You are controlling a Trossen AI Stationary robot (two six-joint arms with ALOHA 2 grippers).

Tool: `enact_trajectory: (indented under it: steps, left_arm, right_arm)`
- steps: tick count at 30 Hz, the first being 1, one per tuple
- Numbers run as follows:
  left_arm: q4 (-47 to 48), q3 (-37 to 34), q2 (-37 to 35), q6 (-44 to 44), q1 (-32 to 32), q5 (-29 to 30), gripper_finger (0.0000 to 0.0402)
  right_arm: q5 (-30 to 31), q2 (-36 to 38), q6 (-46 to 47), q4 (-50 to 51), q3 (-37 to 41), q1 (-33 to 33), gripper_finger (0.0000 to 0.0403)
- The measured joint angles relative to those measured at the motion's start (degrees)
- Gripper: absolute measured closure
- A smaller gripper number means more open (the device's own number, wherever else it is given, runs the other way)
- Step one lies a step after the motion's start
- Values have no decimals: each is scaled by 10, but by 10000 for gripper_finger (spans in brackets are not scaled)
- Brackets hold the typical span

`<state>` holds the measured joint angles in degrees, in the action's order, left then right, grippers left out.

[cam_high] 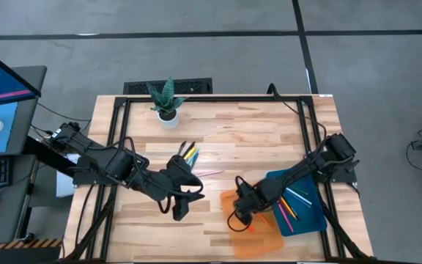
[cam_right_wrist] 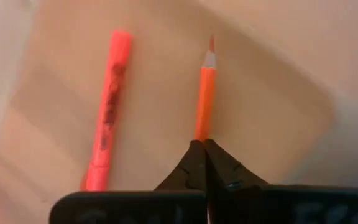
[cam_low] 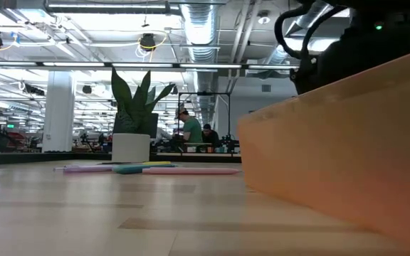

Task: Sort pens & pencils
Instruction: Put the orange pencil into the blue bin

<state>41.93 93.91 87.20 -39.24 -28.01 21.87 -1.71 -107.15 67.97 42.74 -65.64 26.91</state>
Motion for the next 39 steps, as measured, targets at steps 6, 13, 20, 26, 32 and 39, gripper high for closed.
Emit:
enact_trajectory:
  steps: [6,13,20,26,32,39]
  left_arm:
    - [13,0,0,0,0,0,217]
    - [12,0,0,6,0,5,217]
    - [12,0,0,13,0,7,217]
    - [12,0,0,16,1,15,217]
    - [12,0,0,20,9,15,217]
    - [12,0,0,21,18,15,217]
  right_arm:
    - [27,58,6,11,1,-8,400]
    - [68,147,24,24,1,-5,400]
    - [110,300,94,135,0,36,401]
    - [85,375,247,371,1,113,401]
    - [37,368,325,366,69,161,402]
    - [18,319,329,214,181,145,401]
